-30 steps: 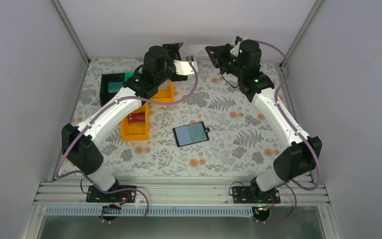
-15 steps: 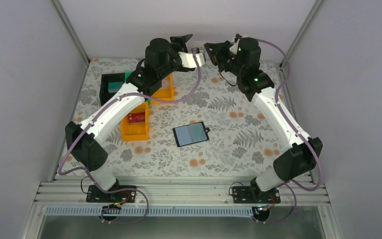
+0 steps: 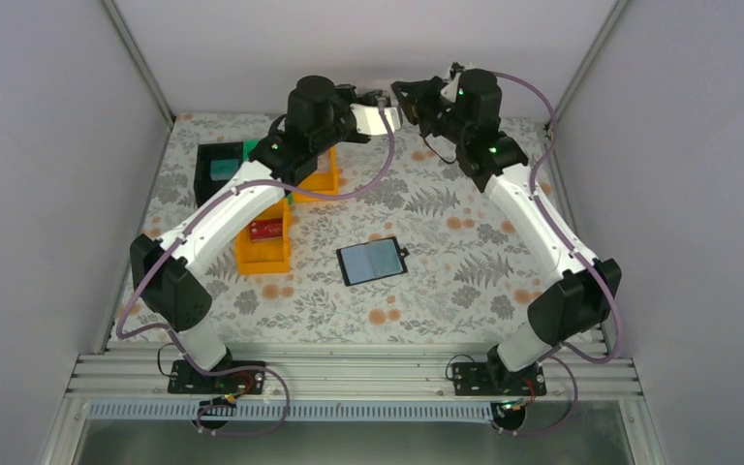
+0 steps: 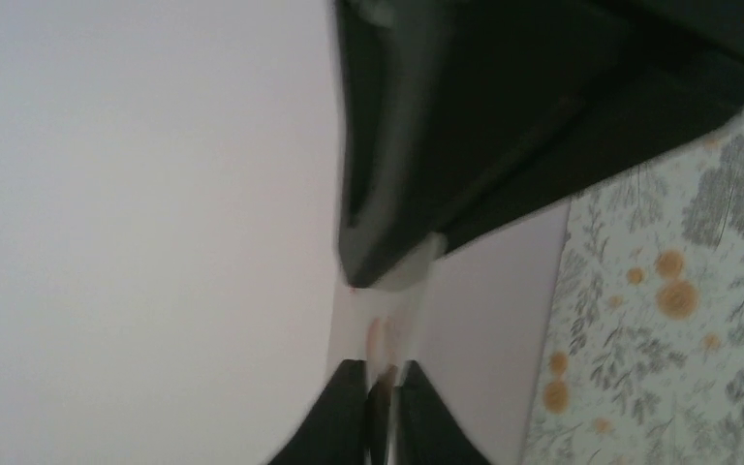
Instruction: Take the credit cards out of the card holder
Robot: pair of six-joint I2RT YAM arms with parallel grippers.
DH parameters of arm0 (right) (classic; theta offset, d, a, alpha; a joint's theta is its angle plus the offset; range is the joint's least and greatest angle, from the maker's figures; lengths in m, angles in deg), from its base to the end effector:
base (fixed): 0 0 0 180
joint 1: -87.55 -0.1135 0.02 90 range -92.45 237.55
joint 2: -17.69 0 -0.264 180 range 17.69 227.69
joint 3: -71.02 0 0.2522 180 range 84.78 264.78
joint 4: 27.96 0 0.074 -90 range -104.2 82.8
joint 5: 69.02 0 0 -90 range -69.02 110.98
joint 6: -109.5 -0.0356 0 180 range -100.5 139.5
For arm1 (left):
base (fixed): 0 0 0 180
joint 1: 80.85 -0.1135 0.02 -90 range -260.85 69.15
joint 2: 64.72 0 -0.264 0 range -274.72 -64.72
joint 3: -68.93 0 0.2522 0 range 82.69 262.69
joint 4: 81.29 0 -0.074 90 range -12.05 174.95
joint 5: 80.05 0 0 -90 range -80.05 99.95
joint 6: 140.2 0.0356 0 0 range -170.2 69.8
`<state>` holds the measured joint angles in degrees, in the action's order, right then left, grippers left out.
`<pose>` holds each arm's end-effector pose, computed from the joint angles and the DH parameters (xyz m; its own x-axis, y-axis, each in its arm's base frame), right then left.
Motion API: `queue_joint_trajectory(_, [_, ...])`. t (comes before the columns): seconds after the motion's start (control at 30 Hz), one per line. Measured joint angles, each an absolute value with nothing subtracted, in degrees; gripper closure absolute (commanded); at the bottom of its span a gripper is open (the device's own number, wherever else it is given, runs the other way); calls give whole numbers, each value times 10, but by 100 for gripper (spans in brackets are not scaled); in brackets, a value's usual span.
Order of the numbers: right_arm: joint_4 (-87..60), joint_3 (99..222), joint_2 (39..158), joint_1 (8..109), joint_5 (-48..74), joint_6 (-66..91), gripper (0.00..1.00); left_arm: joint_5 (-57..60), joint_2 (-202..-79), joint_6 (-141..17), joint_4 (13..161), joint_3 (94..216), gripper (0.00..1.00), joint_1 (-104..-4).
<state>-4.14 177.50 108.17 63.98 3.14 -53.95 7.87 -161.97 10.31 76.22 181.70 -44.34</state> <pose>0.3362 0.1586 0.4323 -0.6671 0.7045 -0.2422 -0.0681 0.2661 0.9615 0.3248 -0.2421 0.4296 0.4947 0.7160 -0.4925 0.3918 0.3220 0.8618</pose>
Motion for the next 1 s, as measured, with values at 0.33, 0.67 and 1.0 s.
queue_joint_trajectory(0.33, [-27, 1792, 1088, 639, 24, -526, 23, 61, -1620, 80, 739, 1820, 98, -452])
queue_joint_trajectory(0.67, [35, 1800, 1090, 683, 18, -443, 1, -68, -1635, 72, 586, 1836, 98, -574])
queue_joint_trajectory(1.0, [108, 1787, 1067, 744, 40, -327, 1, -25, -1751, 132, 560, 1781, 98, -656])
